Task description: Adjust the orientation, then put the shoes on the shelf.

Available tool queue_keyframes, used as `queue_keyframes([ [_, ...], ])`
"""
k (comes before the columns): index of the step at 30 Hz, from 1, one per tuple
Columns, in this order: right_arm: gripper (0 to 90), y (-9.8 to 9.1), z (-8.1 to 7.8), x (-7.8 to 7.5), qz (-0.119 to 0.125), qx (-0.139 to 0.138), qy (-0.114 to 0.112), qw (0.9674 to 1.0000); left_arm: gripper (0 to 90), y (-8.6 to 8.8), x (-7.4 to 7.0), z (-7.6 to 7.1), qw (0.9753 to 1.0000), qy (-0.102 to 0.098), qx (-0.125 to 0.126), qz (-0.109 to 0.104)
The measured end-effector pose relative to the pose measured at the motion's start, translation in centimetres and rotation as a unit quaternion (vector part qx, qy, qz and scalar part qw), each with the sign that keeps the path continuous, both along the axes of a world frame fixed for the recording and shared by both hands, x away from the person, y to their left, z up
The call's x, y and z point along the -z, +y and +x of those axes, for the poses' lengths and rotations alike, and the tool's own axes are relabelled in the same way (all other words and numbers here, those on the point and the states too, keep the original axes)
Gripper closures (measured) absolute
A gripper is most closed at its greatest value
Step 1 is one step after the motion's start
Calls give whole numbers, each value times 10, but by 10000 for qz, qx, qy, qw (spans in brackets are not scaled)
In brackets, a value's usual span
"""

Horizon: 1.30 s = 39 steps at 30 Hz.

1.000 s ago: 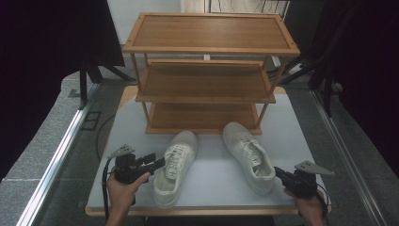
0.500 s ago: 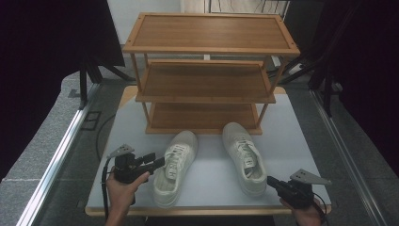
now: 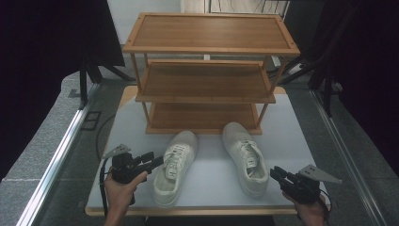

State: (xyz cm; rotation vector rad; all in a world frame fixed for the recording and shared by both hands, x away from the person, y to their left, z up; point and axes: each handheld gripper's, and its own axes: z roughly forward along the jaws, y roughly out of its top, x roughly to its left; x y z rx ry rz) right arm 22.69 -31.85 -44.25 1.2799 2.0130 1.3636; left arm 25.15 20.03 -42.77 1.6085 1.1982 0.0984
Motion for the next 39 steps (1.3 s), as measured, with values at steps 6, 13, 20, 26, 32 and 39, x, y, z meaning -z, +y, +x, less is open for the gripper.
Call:
queue_keyframes([
  [6, 615, 4, 5, -4, -10, 20, -204, 9998, 442, 0, -1, -2, 10000, -26, -22, 16],
  [13, 569, 13, 10, -9, -56, -29, -338, 9994, 450, -2, -3, -1, 9998, -70, -7, 173],
  [20, 500, 22, 16, -19, -169, -45, -413, 9990, 449, -7, -8, 2, 9995, -150, 46, 292],
  [26, 472, 27, 26, -21, -270, -76, -380, 9989, 449, -15, -10, 4, 9986, -187, 71, 497],
  [32, 452, 29, 34, -24, -280, -131, -307, 9991, 448, -19, -5, -4, 9961, -290, -36, 831],
  [39, 448, 31, 41, -20, -304, -157, -196, 9992, 445, -22, 1, -4, 9940, -246, -60, 1065],
])
